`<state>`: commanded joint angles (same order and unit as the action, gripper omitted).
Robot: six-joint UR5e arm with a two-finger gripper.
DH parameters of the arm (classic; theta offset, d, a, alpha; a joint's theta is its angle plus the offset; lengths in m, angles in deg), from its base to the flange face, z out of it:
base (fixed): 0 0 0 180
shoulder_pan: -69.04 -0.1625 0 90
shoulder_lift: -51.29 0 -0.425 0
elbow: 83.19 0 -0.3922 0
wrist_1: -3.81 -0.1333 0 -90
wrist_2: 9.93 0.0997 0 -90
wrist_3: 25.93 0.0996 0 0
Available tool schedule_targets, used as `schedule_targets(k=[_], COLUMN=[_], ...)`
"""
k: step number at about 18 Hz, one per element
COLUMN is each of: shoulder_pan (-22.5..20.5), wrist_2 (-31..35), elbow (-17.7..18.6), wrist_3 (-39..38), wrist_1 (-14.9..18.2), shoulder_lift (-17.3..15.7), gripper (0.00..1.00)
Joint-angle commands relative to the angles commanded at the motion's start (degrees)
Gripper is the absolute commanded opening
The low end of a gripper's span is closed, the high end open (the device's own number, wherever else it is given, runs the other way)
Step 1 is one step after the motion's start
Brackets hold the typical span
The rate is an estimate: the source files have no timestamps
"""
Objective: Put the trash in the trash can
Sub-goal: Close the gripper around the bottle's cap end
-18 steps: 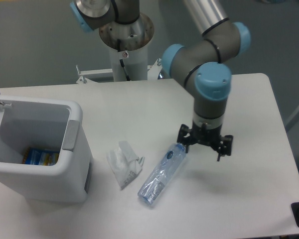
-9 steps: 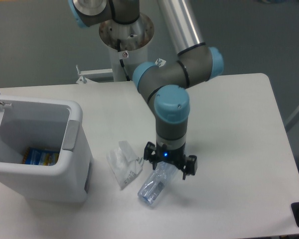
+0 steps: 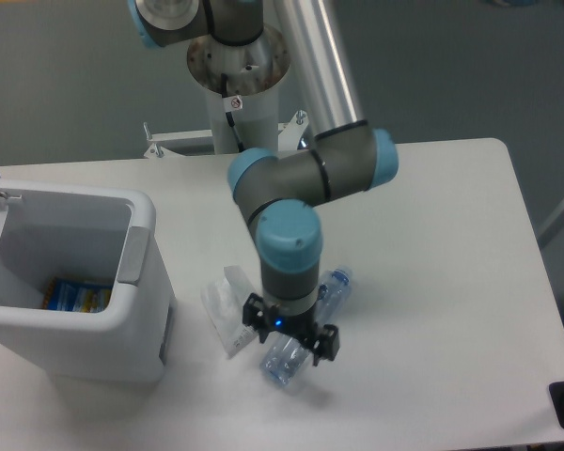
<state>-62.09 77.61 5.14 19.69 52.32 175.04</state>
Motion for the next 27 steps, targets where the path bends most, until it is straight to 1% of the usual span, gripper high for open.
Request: schedule_targets(k=[4,8,10,14,16,20,21,24,27], shoulder_pan=[0.0,0.7,0.8,1.4,1.5,1.5,1.5,1.5,1.5], wrist_2=[0.3,4.6,5.1,5.3,5.2,5.3,5.3,5.2,5.3], elbow=[-0.3,-1.8,-1.9,-4.4,-5.0,-4.7,-4.7,-4.9,-4.9], wrist_3=[-0.1,-1.2,-1.3,-3.3,-3.4,-3.7,-3.7,-3.5,-3.4], wrist_1=[0.0,0.0,0.0,0.4,0.7,1.0,1.7,5.1,5.4], shoulder_lift=[0.5,2.3,2.8,5.2,5.3,5.3,5.2,4.8,4.8], gripper=[1.00,1.00,1.00,1.00,1.00,1.00,1.00,1.00,1.00])
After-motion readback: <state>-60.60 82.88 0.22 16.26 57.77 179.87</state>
